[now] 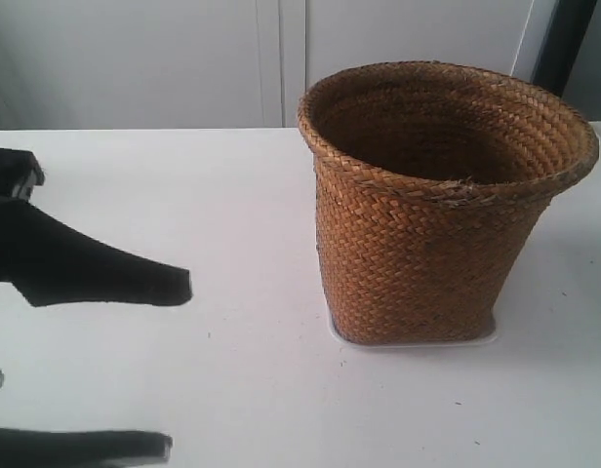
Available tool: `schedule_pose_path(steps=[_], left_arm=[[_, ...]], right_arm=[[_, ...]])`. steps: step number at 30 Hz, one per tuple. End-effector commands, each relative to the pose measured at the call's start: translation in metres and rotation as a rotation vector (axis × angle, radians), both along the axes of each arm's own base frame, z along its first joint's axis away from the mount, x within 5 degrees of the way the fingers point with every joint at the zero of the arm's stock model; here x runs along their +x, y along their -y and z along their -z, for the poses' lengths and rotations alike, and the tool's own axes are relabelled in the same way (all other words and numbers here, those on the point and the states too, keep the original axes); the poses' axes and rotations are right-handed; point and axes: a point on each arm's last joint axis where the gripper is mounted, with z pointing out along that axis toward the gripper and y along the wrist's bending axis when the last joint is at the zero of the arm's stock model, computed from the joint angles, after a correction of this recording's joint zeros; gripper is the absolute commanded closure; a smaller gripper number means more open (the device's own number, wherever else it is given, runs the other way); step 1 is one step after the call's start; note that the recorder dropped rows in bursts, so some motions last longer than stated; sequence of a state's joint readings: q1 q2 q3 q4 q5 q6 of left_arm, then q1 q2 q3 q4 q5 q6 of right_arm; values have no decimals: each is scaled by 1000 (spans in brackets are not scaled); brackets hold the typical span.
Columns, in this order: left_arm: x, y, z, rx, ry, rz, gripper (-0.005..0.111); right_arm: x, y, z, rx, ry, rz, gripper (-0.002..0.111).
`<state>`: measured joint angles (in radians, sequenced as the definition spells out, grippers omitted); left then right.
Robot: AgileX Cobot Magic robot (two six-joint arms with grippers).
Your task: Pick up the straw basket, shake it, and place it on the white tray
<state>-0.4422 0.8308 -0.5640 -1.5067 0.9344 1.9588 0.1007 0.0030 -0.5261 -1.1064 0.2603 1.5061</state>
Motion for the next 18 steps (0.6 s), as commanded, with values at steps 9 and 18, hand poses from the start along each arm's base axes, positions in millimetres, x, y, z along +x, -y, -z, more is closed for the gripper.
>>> schedule_pose_path(steps=[9, 18], left_arm=[[-38, -77, -9, -147, -531, -835, 44], [-55, -111, 41, -199, -269, -1046, 44]], right_arm=[[-2, 1, -2, -14, 6, 19, 28], [-2, 1, -2, -14, 6, 19, 28]])
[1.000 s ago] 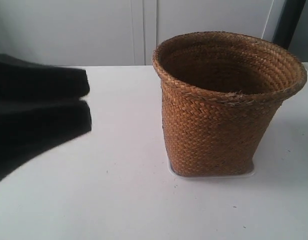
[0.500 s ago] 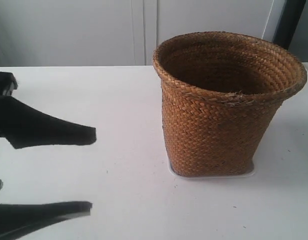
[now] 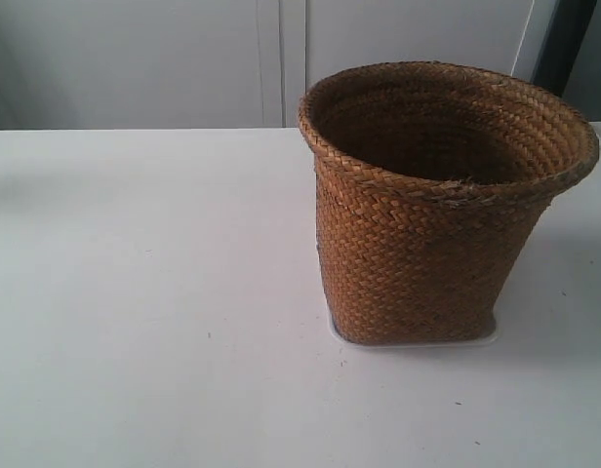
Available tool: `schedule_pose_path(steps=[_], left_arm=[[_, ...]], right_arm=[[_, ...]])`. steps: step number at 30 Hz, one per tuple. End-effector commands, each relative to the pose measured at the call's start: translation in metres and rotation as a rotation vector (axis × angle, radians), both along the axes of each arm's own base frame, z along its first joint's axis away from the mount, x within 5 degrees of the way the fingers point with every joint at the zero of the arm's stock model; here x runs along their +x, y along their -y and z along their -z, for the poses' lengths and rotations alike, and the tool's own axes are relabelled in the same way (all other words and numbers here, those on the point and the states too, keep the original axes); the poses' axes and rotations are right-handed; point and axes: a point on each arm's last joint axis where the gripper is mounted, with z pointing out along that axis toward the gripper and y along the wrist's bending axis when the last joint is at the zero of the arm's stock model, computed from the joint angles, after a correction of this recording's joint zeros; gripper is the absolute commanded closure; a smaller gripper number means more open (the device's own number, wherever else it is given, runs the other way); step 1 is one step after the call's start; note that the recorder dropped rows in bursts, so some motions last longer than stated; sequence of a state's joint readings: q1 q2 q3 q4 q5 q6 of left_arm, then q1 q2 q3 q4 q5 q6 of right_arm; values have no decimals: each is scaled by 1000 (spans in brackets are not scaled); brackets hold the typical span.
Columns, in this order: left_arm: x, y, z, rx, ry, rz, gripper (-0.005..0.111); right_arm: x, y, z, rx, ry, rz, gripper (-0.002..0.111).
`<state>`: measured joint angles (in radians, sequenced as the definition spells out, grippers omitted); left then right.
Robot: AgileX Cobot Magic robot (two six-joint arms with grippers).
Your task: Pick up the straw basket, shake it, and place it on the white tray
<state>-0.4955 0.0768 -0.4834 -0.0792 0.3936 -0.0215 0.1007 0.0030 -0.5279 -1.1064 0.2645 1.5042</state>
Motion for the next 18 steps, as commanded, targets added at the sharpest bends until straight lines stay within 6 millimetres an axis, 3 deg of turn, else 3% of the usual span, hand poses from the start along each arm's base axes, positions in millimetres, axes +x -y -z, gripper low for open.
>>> schedule_pose_path(steps=[1, 7, 15, 18], left_arm=[[11, 1, 38, -11, 96, -43, 44], [32, 6, 98, -71, 152, -138, 44], [37, -6, 117, -111, -49, -370, 44], [35, -9, 131, -87, -201, -452, 44]], right_arm=[[-2, 0, -1, -15, 6, 15, 28], [-2, 0, -1, -15, 6, 15, 28], [-2, 0, -1, -15, 6, 15, 28], [-2, 0, -1, -15, 6, 15, 28]])
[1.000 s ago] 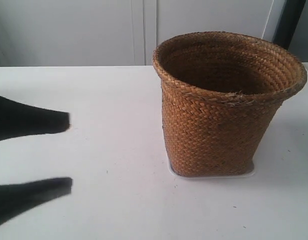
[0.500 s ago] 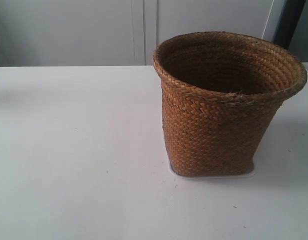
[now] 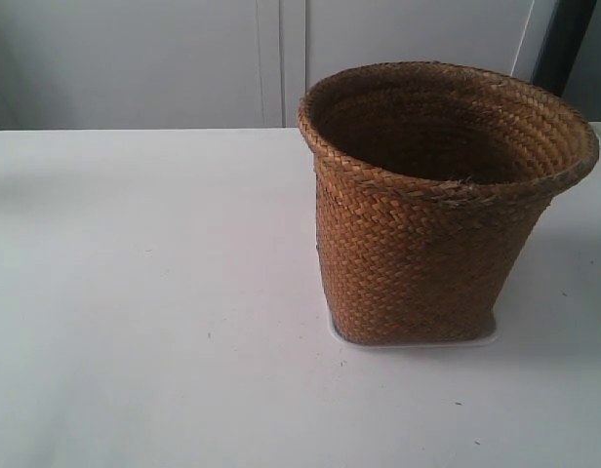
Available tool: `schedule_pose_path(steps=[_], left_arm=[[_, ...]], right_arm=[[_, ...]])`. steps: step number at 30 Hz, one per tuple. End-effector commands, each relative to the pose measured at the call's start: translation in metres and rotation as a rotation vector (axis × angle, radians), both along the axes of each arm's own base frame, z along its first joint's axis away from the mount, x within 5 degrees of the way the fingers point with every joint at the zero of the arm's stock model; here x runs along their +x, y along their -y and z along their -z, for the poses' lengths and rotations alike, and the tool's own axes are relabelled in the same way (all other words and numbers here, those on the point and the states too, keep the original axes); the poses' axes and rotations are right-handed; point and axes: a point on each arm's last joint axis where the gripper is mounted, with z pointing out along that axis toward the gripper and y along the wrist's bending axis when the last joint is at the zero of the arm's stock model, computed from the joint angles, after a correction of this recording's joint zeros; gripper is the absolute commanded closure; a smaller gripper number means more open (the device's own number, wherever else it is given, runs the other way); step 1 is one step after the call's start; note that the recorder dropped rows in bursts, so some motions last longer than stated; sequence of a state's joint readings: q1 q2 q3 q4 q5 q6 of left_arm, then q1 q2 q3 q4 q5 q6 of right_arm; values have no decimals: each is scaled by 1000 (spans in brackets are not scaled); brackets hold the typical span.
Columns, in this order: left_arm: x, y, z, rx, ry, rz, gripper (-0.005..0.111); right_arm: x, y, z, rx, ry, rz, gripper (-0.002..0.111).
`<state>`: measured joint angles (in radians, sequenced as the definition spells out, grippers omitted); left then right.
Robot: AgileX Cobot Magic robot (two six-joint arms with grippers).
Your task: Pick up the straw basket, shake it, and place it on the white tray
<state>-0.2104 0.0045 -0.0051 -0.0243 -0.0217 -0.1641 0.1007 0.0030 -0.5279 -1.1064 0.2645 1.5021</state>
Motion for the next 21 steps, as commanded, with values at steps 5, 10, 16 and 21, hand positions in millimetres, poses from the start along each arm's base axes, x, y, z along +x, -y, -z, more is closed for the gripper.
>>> schedule_pose_path(steps=[5, 10, 16, 21], left_arm=[[-5, -5, 26, -59, -292, -150, 44], [-9, -4, 34, 118, -356, -84, 44], [-9, -4, 33, 122, -352, -83, 44], [-9, -4, 33, 122, -352, -83, 44]], right_arm=[[-2, 0, -1, -13, 7, 14, 28], [-2, 0, -1, -13, 7, 14, 28], [-2, 0, -1, -13, 7, 14, 28], [-2, 0, -1, -13, 7, 14, 28]])
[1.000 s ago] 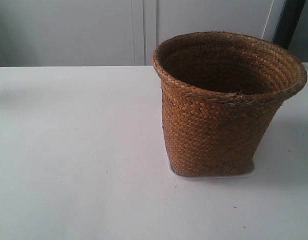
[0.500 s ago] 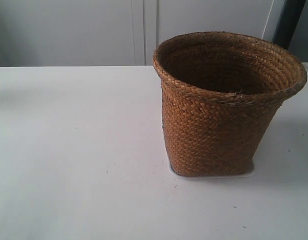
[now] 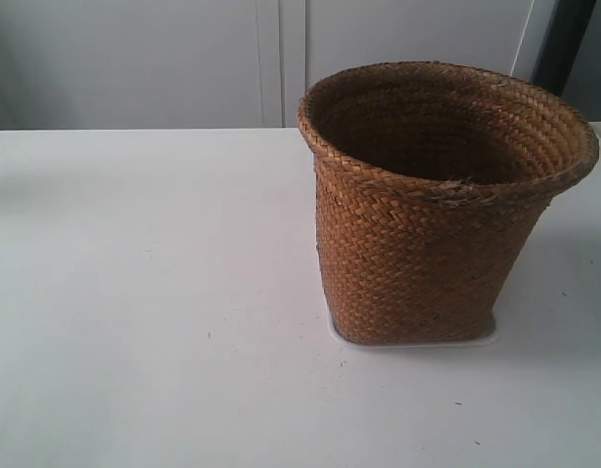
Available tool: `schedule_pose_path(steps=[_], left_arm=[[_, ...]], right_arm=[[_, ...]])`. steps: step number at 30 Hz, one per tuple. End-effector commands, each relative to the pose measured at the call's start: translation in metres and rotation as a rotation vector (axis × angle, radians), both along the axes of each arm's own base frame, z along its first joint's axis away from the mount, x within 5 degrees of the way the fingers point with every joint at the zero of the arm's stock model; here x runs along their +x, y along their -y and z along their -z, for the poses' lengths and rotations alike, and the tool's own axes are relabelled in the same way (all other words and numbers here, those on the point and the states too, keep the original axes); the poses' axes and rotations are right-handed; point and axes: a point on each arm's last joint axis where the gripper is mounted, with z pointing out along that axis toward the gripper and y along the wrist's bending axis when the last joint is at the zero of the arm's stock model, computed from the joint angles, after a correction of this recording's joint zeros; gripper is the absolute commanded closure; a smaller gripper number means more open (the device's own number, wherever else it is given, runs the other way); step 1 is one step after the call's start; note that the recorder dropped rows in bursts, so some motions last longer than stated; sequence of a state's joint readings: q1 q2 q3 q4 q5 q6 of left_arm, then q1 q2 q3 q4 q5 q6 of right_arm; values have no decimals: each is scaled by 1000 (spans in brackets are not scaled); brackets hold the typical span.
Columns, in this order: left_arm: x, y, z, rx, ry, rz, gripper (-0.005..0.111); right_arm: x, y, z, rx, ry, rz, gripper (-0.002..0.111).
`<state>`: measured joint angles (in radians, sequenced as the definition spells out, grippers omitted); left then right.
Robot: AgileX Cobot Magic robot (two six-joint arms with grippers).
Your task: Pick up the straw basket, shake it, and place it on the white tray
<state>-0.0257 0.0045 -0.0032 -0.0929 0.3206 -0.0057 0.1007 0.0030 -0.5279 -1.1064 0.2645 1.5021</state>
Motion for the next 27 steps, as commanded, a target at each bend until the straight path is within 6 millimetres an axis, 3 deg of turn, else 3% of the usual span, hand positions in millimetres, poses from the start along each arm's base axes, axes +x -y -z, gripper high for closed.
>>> schedule_pose_path(steps=[1, 11, 14, 18, 22, 27], left_arm=[[-2, 1, 3, -7, -31, 6, 44], [-2, 1, 3, -7, -31, 6, 44], [-2, 1, 3, -7, -31, 6, 44], [-2, 1, 3, -7, -31, 6, 44], [-2, 1, 3, -7, -31, 6, 44], [-2, 1, 3, -7, -31, 6, 44]], right_arm=[[-2, 0, -1, -13, 7, 14, 28], [-2, -3, -3, -3, 28, -30, 28], [-4, -12, -8, 68, 92, -195, 28], [-14, -41, -13, -79, 257, -502, 28], [-20, -59, -11, -200, 345, -682, 28], [-1, -75, 5, -329, 354, -811, 28]])
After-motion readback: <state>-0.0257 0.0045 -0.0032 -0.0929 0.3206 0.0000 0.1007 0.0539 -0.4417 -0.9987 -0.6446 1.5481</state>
